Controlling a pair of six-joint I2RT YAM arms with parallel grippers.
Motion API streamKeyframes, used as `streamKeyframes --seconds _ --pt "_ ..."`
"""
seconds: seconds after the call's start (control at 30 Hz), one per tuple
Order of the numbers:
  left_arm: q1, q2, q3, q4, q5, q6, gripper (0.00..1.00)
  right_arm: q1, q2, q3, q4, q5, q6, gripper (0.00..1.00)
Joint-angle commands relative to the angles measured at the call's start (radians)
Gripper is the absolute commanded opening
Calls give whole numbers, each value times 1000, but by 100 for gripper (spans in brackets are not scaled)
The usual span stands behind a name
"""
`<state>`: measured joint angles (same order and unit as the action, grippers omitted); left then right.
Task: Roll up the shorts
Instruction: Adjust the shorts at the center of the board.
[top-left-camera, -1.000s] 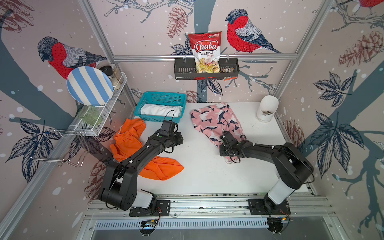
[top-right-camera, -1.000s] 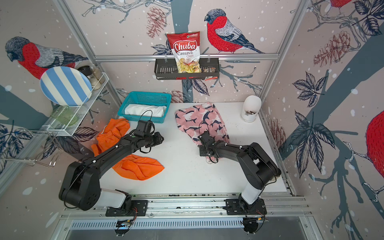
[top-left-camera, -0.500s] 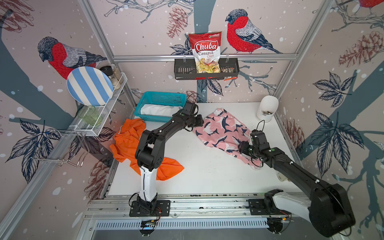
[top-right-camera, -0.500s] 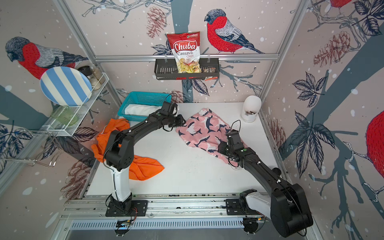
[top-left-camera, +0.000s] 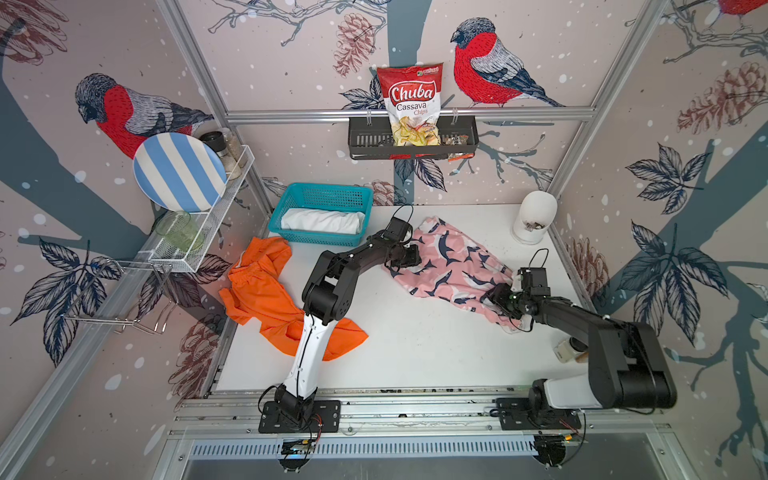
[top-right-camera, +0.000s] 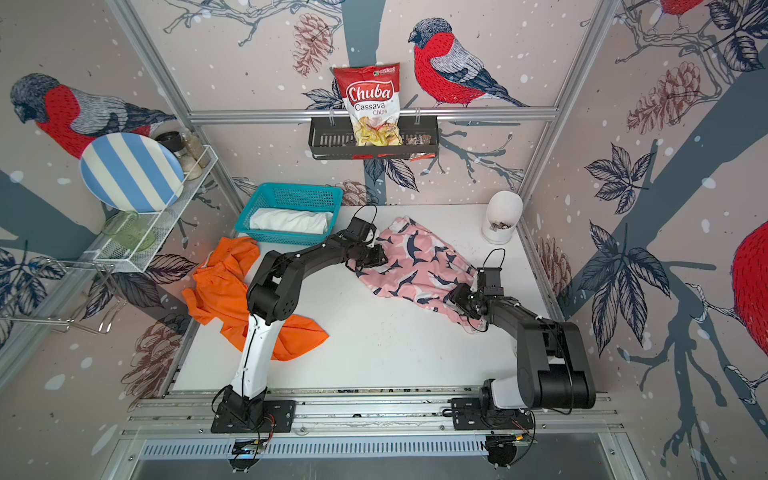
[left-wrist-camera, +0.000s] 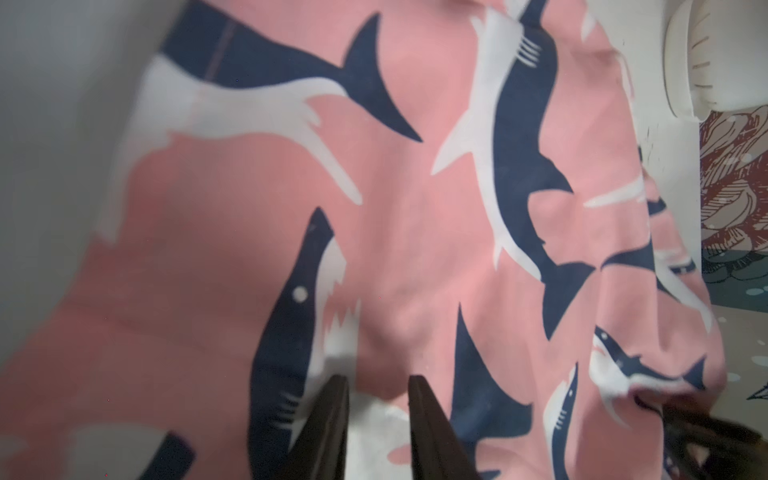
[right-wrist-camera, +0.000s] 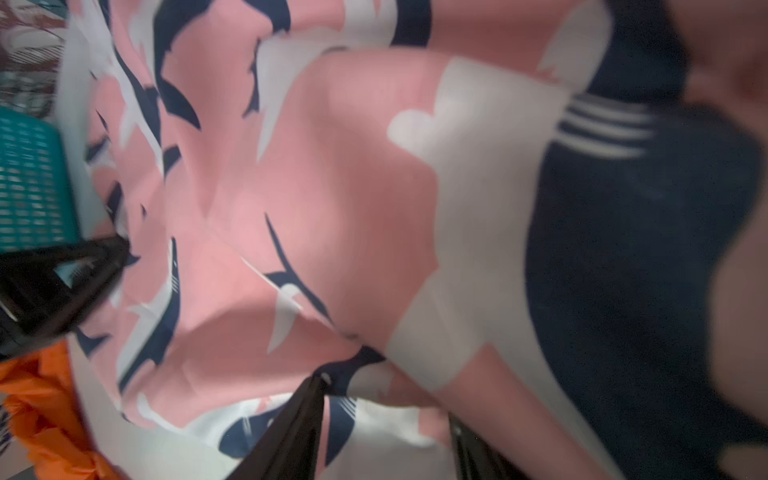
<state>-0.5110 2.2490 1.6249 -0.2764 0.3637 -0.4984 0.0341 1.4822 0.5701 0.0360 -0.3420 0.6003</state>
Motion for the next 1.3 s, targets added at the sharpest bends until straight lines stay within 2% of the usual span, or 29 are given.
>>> streamKeyframes --seconds 0.0,0.1,0.17,0.3,0.43,0.57,0.67,0.8,0.9,1.0,1.1,1.27 --pt "5 -129 -206 13 -45 -21 30 -14 99 40 15 -17 -37 52" --pt "-9 -302 -473 100 -51 -73 31 -4 194 137 13 -49 -73 49" --pt "-30 -405 -601 138 -66 -109 31 6 230 207 -31 -28 -107 48" --pt "-89 -568 -757 187 -67 -166 32 6 219 309 -139 66 -158 48" --pt "-123 -677 -737 103 -131 -154 33 42 148 379 -246 132 -191 48" --pt "-77 -752 -666 -39 -284 -111 38 207 108 417 -307 82 -230 48" --pt "18 -754 -633 -71 -263 -62 42 373 140 435 -307 18 -216 48" --pt "126 -716 -588 -84 -226 -8 46 604 222 466 -272 -2 -168 48" --pt "167 -654 -560 -83 -187 10 46 693 286 468 -270 24 -143 48" --pt "172 -595 -534 -71 -177 18 46 699 300 401 -262 51 -117 47" --pt "180 -552 -524 -51 -165 12 47 656 255 300 -271 77 -115 46" --pt "179 -507 -484 -45 -156 21 47 479 120 148 -299 97 -142 45"
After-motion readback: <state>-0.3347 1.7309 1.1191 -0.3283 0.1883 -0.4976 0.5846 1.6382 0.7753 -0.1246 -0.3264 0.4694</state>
